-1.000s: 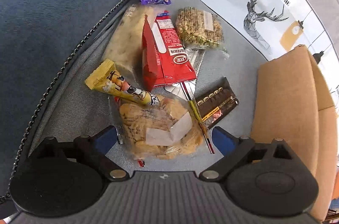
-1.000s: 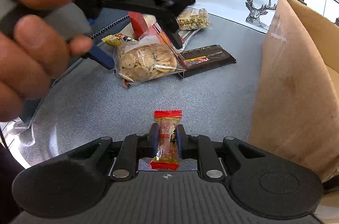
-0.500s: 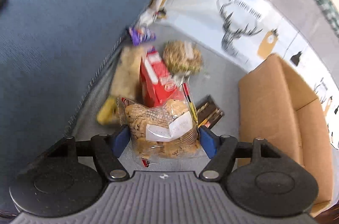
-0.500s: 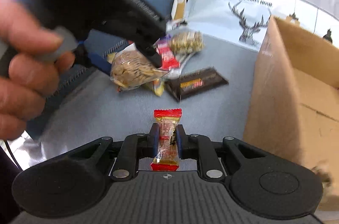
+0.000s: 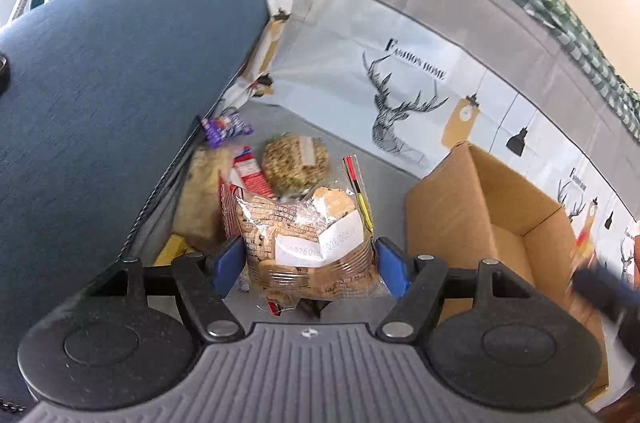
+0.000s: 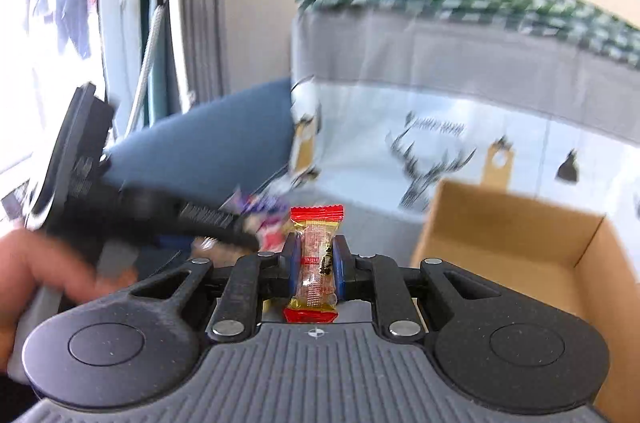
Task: Organize snacks
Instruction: 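Carry the red candy and cookie bag over the box with both tools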
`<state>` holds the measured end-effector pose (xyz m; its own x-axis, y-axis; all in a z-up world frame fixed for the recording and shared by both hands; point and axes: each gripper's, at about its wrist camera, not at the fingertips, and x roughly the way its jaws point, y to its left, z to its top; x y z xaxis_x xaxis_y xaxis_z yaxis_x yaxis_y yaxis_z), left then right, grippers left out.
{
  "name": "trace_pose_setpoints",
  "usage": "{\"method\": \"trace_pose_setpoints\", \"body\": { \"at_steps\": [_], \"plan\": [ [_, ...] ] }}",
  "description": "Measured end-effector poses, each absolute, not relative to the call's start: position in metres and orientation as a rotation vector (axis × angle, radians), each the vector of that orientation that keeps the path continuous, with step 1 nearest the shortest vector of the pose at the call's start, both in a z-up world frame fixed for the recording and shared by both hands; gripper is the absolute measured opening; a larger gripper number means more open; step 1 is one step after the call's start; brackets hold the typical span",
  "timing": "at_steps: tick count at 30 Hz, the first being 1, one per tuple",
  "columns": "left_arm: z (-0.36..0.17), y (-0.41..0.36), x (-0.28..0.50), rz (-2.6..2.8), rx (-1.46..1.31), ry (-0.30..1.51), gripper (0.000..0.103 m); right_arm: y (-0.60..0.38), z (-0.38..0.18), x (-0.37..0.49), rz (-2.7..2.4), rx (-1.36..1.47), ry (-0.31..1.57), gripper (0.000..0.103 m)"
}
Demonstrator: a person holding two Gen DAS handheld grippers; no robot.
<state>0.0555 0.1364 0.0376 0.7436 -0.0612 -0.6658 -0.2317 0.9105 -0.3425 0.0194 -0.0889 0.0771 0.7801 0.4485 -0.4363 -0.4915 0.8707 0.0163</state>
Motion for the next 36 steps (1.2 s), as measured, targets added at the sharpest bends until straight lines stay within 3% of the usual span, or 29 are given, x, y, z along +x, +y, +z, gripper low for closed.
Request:
{"method": "trace_pose_setpoints", "body": {
  "at_steps": [5,13,36],
  "plan": [
    [0.044,0.123,0.058,0.083,-0.407,0.667,0.075,-0.126,0.088,0.051,0.414,-0.054,0.404,0.017],
    [0.062,0.069,0.060,0.017,-0.260,0.446,0.075,-0.194,0.059,0.070,0.268,0.045,0.432,0.017],
    [0.053,-0.081,0.078,-0.231,-0.116,0.406,0.075,-0.286,0.036,0.081,0.088,0.080,0.448,0.017]
  ]
}}
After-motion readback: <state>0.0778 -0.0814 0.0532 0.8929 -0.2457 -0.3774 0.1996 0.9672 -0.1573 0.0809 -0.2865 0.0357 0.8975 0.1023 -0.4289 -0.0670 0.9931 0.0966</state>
